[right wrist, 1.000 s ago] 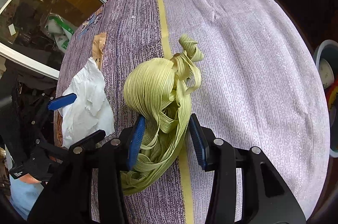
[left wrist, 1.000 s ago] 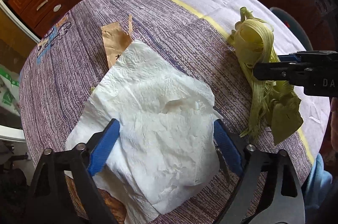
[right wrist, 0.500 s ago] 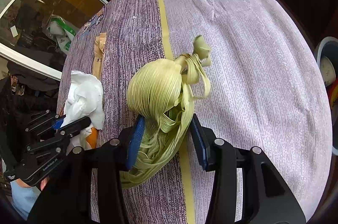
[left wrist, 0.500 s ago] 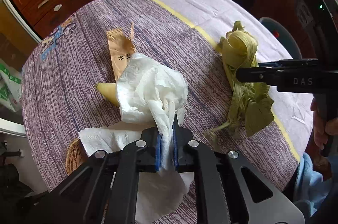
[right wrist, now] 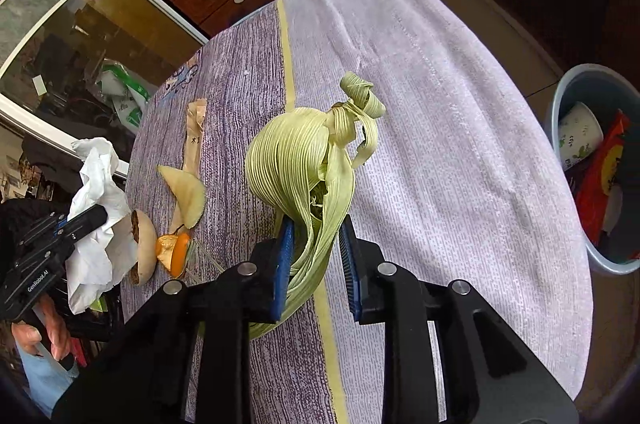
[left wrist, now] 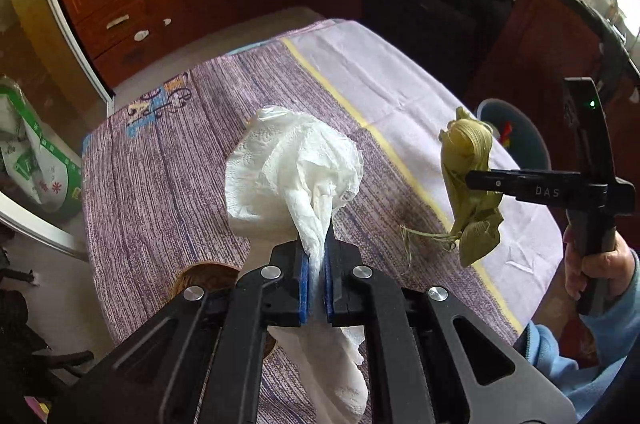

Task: Collect trash
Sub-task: 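Grasp the white tissue with the left tool while the right tool grasps the green corn husks, then carry the tissue and husks over the teal bin and open both tools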

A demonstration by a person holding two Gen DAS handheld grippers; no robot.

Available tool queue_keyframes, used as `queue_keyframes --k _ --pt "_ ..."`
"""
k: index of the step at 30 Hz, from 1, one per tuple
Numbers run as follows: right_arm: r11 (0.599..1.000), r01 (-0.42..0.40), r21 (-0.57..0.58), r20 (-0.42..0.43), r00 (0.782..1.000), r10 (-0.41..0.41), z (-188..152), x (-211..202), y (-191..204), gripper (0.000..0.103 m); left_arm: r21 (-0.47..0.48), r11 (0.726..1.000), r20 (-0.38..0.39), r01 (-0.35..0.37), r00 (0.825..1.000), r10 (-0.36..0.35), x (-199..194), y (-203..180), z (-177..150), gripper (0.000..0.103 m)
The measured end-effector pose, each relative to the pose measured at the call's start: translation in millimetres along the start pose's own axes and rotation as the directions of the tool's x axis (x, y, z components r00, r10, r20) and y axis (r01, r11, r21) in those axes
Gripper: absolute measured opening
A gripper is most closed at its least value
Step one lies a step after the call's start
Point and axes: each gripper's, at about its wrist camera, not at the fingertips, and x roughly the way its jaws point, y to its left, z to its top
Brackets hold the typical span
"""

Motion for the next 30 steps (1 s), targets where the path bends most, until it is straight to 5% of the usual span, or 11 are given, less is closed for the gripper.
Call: queue_keyframes --k 13,30 --pt "0.998 -0.035 0.056 0.128 0.991 0.027 -10.8 -68.1 -38.7 0.022 0.107 0.989 0.026 0.098 0.995 -0.101 1.5 -97.0 18.1 0.006" --pt "0.962 0.013 0.273 0.338 0.935 -0.108 -24.0 -175.5 -189.7 0.022 0.306 0.927 -0.036 0.219 0.975 -0.219 46.2 -261.2 73.3 0.007"
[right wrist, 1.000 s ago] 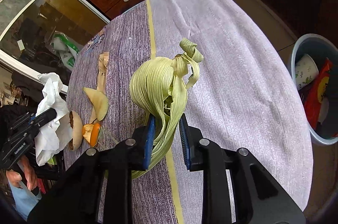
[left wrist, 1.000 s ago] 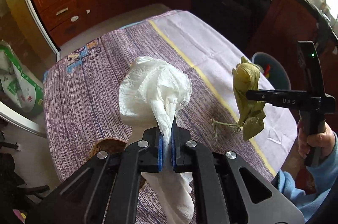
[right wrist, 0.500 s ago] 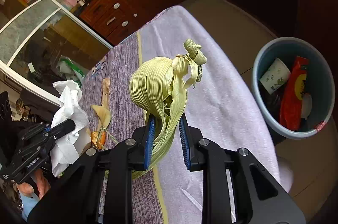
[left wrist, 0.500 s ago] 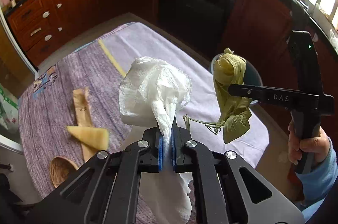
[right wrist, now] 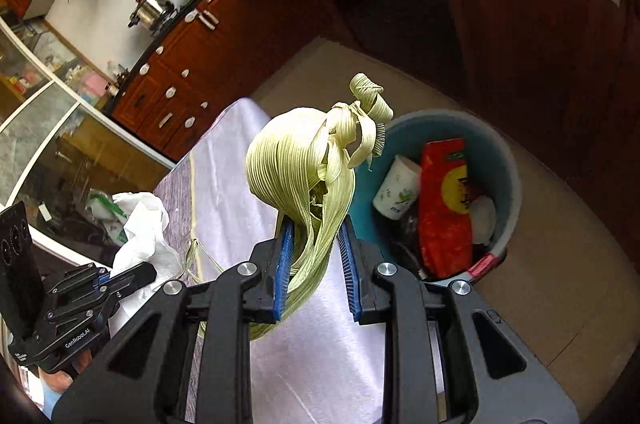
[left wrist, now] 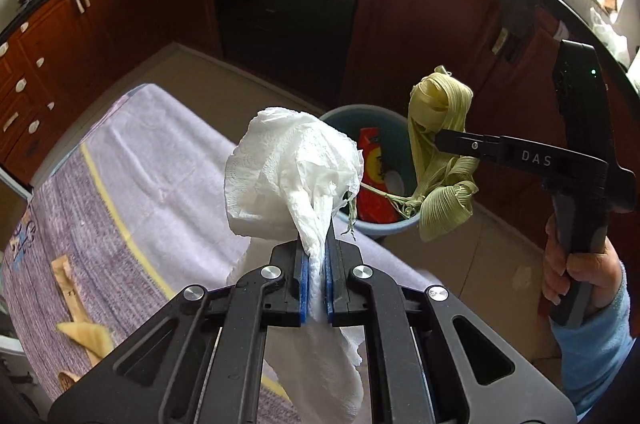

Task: Collect trash
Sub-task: 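Carry the tissue and husks over the teal bin and open both tools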

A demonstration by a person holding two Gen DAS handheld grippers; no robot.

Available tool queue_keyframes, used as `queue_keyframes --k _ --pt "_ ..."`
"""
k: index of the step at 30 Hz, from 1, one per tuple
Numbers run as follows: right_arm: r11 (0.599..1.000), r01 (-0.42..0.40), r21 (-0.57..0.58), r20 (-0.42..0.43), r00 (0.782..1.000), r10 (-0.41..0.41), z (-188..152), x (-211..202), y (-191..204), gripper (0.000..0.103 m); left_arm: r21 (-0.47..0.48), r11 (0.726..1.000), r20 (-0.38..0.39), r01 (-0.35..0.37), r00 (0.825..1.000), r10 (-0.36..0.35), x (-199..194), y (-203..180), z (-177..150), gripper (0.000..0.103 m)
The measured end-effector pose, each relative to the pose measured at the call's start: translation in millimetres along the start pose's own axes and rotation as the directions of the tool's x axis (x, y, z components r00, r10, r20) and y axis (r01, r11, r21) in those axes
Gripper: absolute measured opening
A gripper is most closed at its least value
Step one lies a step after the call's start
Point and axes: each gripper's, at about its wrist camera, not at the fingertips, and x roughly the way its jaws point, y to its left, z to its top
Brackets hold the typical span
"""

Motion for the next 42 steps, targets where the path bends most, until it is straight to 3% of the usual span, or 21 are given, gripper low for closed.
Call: queue_keyframes --k 5,13,20,31,33,35,36,38,40,42 --pt "0.997 0.062 0.050 0.038 0.997 -0.064 12.2 -13.9 -41.1 0.022 0.045 0.998 -0.026 0.042 0.999 -0.041 36.8 -35.7 27.0 0.007" --pt "0.986 0.153 0.065 0.001 0.988 -0.153 18.6 0.1 -77.8 0.022 0.028 0.994 -0.084 0.102 0.992 -0.099 105.8 -64.3 53.5 0.007" --pt "0.971 0.236 0.037 -0.032 0.972 -0.234 23.1 19.7 -87.7 0.022 0.011 0.991 -0.112 0.131 0.985 -0.129 149.1 -73.4 70.9 0.007" --pt "0.958 0.285 -0.015 -0.101 0.953 -0.285 34.8 56.9 -92.0 0.023 0.000 0.989 -0.164 0.149 0.975 -0.147 199.9 -71.6 79.0 0.009" --pt "0.959 0.283 -0.020 -0.110 0.953 -0.284 36.4 61.4 -89.8 0.027 0.000 0.991 -0.181 0.134 0.975 -0.132 205.3 -71.4 78.9 0.032" --pt "0.960 0.280 -0.020 -0.109 0.954 -0.281 38.4 64.4 -88.0 0.031 -0.008 0.998 -0.157 0.060 0.986 -0.060 202.1 -63.1 76.3 0.053" --pt "0.959 0.283 -0.017 -0.106 0.953 -0.283 39.3 65.3 -87.3 0.033 -0.015 0.999 -0.148 0.049 0.988 -0.051 201.0 -59.2 76.0 0.055" --pt "0.961 0.277 0.010 -0.099 0.956 -0.275 40.3 64.7 -88.3 0.047 -0.049 0.998 -0.154 0.048 0.987 -0.055 200.6 -49.5 75.2 0.063" --pt "0.961 0.274 0.032 -0.087 0.959 -0.271 40.8 62.4 -91.5 0.067 -0.079 0.995 -0.156 0.061 0.985 -0.072 199.1 -42.9 73.3 0.068" --pt "0.960 0.278 0.038 -0.078 0.958 -0.274 40.5 60.3 -90.8 0.074 -0.085 0.994 -0.153 0.061 0.985 -0.074 193.7 -38.8 74.7 0.070"
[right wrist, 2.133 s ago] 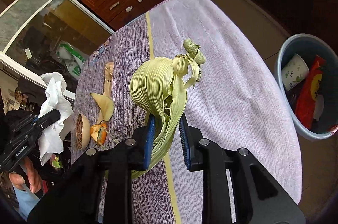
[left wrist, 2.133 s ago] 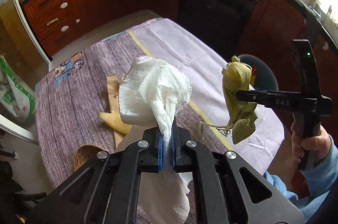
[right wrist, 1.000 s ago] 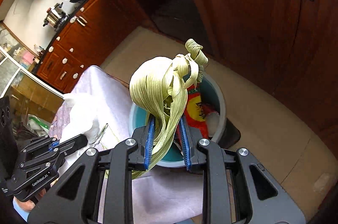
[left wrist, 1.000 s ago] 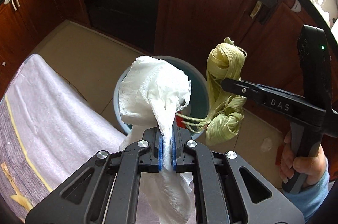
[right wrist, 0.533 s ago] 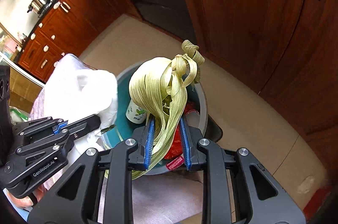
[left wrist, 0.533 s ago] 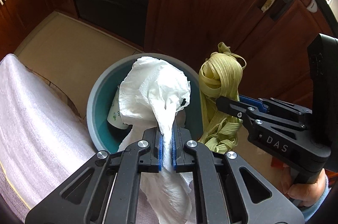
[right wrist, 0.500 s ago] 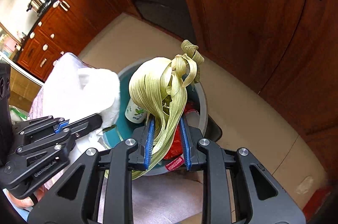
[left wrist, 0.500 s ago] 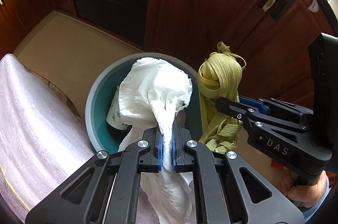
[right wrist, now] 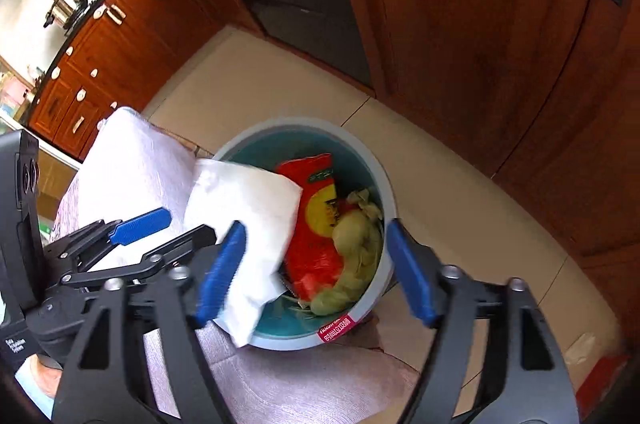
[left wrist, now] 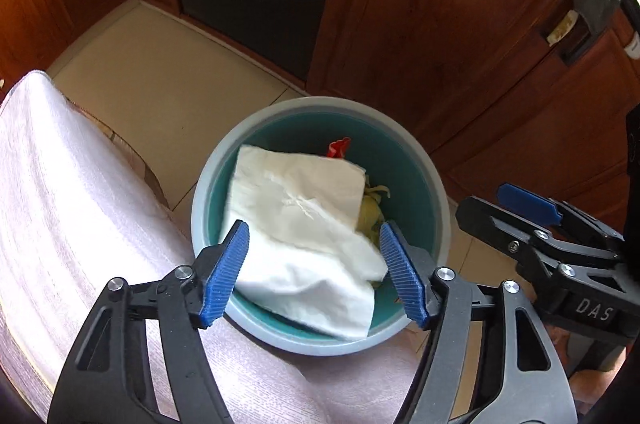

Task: Collect trash
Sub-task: 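Carry the tissue and husks over the teal bin and open both tools, then move both tools back to the table toward the wooden bowl and peels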

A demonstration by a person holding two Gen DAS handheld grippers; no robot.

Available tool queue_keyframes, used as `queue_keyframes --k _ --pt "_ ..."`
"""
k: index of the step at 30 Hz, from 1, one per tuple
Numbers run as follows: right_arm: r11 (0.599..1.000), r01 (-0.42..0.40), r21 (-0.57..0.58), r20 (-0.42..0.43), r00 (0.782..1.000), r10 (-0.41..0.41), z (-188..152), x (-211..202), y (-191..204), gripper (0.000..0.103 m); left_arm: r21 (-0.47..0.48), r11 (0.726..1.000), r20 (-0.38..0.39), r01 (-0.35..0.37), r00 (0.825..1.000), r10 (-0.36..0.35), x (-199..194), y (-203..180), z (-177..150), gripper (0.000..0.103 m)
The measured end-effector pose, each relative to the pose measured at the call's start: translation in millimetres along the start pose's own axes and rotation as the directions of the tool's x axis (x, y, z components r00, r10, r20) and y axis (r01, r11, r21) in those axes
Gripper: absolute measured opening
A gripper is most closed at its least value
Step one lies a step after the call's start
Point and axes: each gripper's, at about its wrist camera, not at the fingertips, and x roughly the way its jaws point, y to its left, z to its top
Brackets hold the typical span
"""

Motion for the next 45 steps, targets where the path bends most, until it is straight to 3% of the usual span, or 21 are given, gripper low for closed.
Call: queue_keyframes --k 5,17,34,45 --pt "1.000 -0.005 0.021 -0.010 1.000 0.005 -1.3 -3.7 -2.4 0.083 0.011 1.000 -0.007 -0.001 1.000 0.001 -4.9 2.4 -3.1 0.076" --pt "1.000 0.005 0.001 -0.011 1.000 -0.005 -9.6 -21.3 7.7 0.083 0.025 0.999 0.051 -0.026 0.998 0.024 -45.8 -11.1 -28.8 0.094" --pt "0.997 -0.026 -0.071 0.031 0.999 0.028 -39.4 -71.3 60.4 0.087 -0.051 0.998 0.126 -0.037 0.991 0.043 -113.2 14.3 -85.1 0.097" --pt "0.975 -0.088 -0.204 -0.024 0.996 0.085 -71.9 -81.6 134.9 0.088 -0.177 0.982 0.170 -0.061 0.981 0.091 -173.0 71.7 -155.2 0.099"
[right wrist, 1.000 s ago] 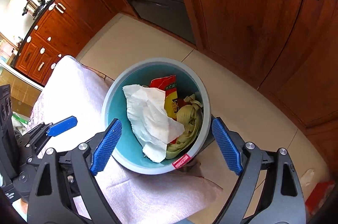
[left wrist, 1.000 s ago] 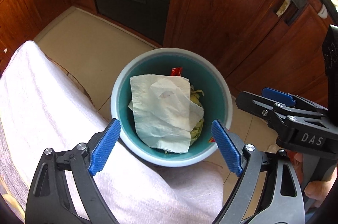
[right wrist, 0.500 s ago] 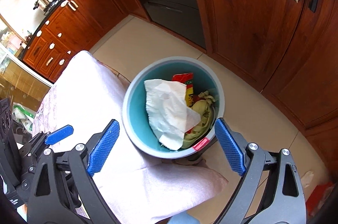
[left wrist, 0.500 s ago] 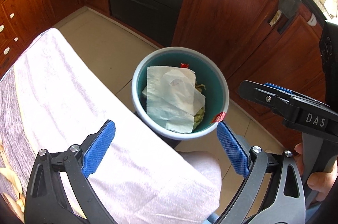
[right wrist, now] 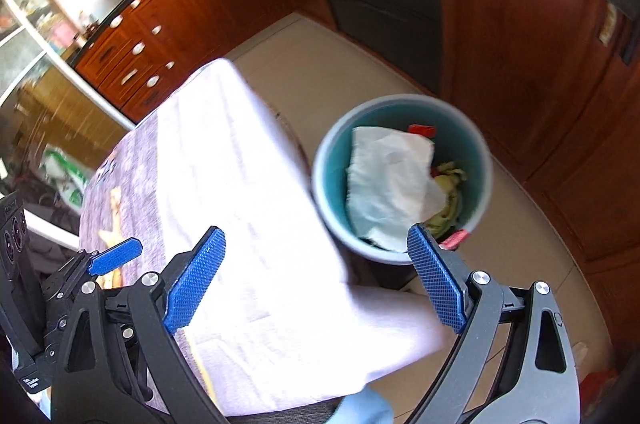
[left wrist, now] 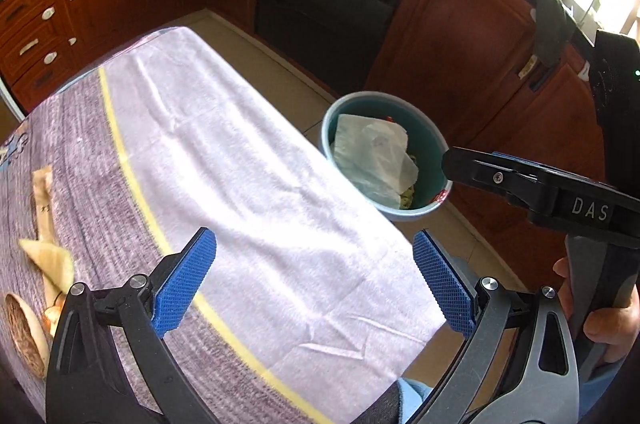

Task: Collect trash
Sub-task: 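Move both tools back to the table toward the wooden bowl and peels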

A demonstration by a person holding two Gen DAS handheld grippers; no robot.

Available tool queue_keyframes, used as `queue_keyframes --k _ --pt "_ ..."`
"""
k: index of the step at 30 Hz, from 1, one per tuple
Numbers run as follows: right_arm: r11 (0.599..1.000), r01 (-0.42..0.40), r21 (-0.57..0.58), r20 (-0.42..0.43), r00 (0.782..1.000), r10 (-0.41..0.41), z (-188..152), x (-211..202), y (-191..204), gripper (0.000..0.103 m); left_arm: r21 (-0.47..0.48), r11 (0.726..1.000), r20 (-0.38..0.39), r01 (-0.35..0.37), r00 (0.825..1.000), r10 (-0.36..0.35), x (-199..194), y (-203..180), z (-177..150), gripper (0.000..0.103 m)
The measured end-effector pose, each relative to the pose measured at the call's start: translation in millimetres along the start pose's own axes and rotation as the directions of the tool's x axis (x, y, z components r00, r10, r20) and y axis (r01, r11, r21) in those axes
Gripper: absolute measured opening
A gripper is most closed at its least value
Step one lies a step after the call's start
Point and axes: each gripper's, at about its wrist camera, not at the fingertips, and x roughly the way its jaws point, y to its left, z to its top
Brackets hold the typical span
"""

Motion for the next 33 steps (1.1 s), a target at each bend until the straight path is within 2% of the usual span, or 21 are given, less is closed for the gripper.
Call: queue_keyframes --k 7,14,18,23,28,29,33 --pt "0.978 -0.094 -0.187 -0.067 0.994 0.083 -16.6 25.5 92.0 0.088 -0.132 0.988 0.020 -0.080 0.996 0.083 -40.6 81.7 -40.8 0.099" --pt "0.907 -0.146 -0.396 -0.131 0.986 0.101 -43.7 55.0 188.8 0.088 -0.262 0.947 0.025 -0.186 0.980 0.200 -78.1 171.3 -89.4 0.099" --pt "0.882 -0.185 -0.434 -0.202 0.974 0.104 -60.5 75.3 230.8 0.088 -0.319 0.912 0.011 -0.259 0.961 0.276 -96.7 217.2 -121.0 0.099" --pt "0.866 -0.250 -0.432 -0.308 0.944 0.119 -84.5 105.2 274.5 0.088 -0.396 0.857 -0.039 -0.328 0.939 0.342 -104.5 267.6 -158.5 0.099" --pt "0.850 -0.264 -0.455 -0.343 0.933 0.106 -106.4 128.4 304.1 0.088 -0.446 0.834 -0.058 -0.326 0.940 0.336 -105.2 292.2 -180.3 0.099" --pt "0.845 -0.261 -0.466 -0.342 0.935 0.100 -110.0 131.8 308.6 0.087 -0.448 0.833 -0.057 -0.326 0.940 0.338 -105.1 294.6 -182.9 0.099" --pt "0.832 -0.246 -0.498 -0.340 0.938 0.074 -120.8 143.4 324.0 0.064 -0.432 0.840 -0.056 -0.328 0.939 0.338 -102.6 300.2 -186.4 0.099"
